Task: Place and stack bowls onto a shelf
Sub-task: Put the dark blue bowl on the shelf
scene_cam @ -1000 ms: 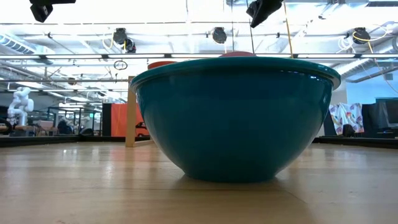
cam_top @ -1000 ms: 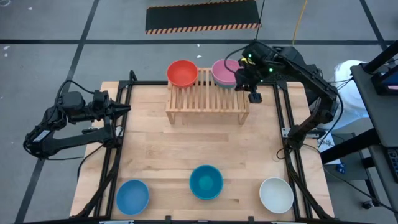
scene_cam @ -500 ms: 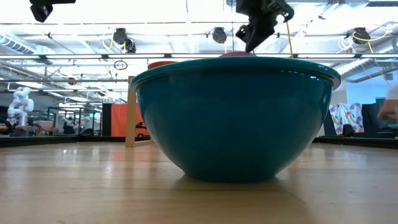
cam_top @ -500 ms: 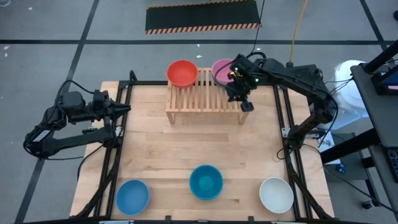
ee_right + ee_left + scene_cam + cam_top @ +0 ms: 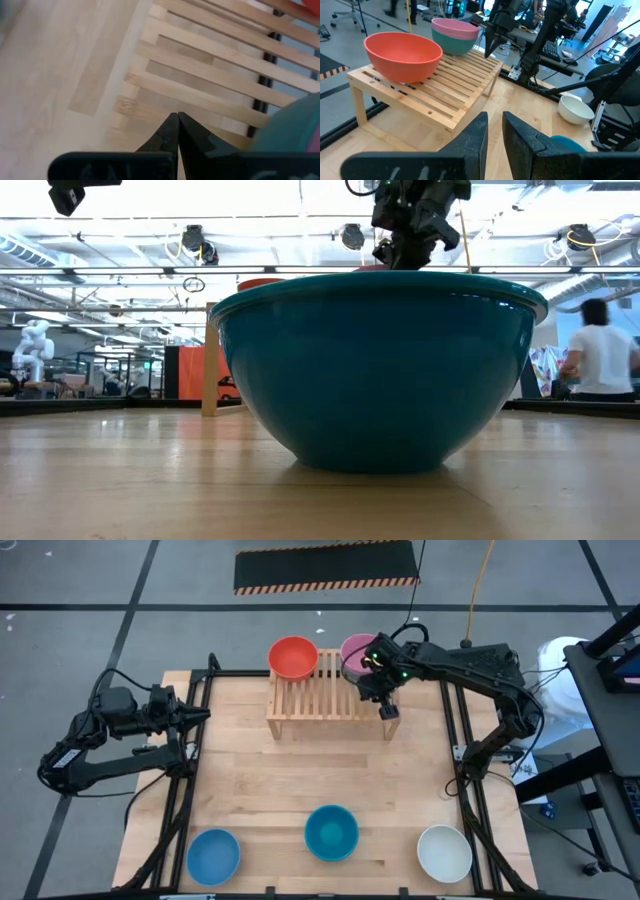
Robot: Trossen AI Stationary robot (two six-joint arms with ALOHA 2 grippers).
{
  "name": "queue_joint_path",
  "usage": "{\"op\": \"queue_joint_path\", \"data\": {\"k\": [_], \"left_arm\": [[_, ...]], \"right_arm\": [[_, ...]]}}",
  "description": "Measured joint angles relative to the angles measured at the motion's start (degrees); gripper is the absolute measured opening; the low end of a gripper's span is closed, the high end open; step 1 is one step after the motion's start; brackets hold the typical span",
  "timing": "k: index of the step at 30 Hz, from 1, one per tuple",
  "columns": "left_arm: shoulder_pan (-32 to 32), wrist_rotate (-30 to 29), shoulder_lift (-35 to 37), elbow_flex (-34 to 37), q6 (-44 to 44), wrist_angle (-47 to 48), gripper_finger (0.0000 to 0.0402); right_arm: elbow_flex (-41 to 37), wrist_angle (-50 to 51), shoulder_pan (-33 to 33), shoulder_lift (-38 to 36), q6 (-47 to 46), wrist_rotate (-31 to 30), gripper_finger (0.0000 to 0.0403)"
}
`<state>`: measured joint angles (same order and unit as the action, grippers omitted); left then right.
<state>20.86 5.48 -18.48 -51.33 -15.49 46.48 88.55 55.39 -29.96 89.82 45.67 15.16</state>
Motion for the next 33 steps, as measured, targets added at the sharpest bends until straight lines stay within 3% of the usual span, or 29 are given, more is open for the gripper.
{"op": "queue_joint_path", "data": {"k": [33], "left_arm": [[0.0,0.0,0.0,0.0,0.0,0.0,0.0062]], "right_arm": [[0.0,-3.4,-4.4,0.0,-1.0,0.1,0.0000]]}}
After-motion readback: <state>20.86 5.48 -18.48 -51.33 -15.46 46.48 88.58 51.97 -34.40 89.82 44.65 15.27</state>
